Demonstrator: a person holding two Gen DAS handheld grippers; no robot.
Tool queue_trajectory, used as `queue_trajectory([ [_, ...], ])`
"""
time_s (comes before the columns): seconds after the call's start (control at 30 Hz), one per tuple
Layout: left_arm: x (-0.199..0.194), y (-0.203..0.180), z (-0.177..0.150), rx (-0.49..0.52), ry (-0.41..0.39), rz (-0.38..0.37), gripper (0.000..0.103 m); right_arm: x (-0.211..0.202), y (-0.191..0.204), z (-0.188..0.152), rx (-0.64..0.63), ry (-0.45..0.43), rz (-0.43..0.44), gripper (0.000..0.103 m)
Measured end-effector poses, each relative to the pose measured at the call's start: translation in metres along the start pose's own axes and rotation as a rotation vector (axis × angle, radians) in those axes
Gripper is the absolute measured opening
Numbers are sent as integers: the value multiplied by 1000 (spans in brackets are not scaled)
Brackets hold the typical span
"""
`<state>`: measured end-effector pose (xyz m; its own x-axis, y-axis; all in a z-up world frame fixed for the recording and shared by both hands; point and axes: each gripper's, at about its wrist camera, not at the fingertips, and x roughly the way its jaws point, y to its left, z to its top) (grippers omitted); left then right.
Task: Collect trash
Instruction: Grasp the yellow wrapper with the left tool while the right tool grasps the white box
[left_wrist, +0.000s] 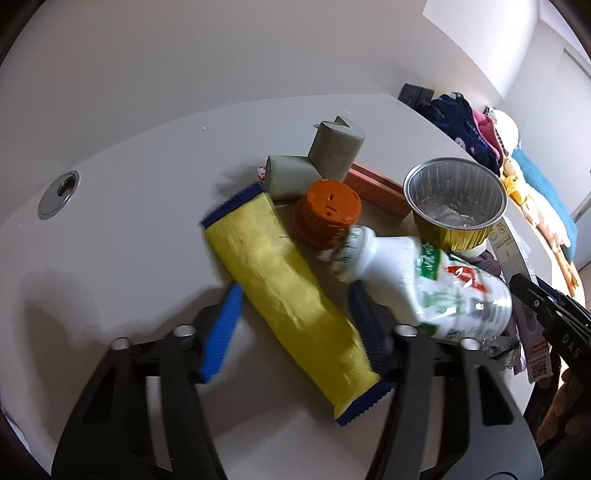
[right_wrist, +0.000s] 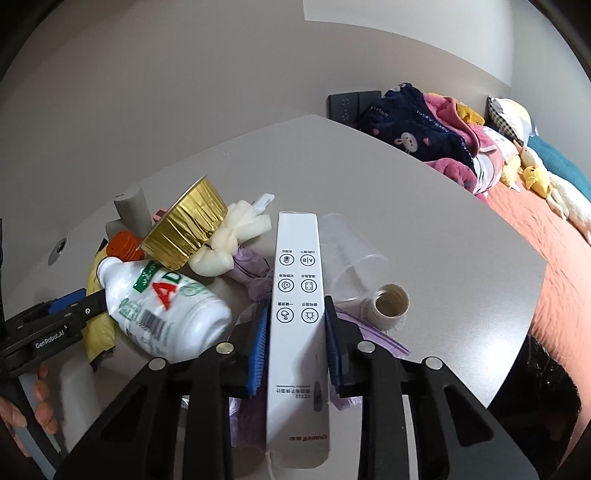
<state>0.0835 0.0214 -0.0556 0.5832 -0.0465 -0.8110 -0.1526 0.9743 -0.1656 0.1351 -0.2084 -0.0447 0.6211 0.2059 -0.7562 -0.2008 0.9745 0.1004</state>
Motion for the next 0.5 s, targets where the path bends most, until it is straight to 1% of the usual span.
queue_trajectory([
  [0.07, -1, 4, 0, -25, 1, -7, 32, -3, -2, 0, 20, -10, 17, 29],
  [0.1, -2, 7, 0, -41, 0, -20, 27, -5, -3, 0, 28, -16, 24, 29],
  [0.17, -6, 11, 0, -65, -12, -41, 22, -10, -3, 1, 39, -28, 32, 29],
  [0.33, -23, 20, -6, -86, -63, -77, 16, -29, -3, 2, 66, -72, 52, 28],
  [0.5, -41, 15, -6, -66, -108, -85, 14, -47, -4, 2, 79, -101, 57, 28],
])
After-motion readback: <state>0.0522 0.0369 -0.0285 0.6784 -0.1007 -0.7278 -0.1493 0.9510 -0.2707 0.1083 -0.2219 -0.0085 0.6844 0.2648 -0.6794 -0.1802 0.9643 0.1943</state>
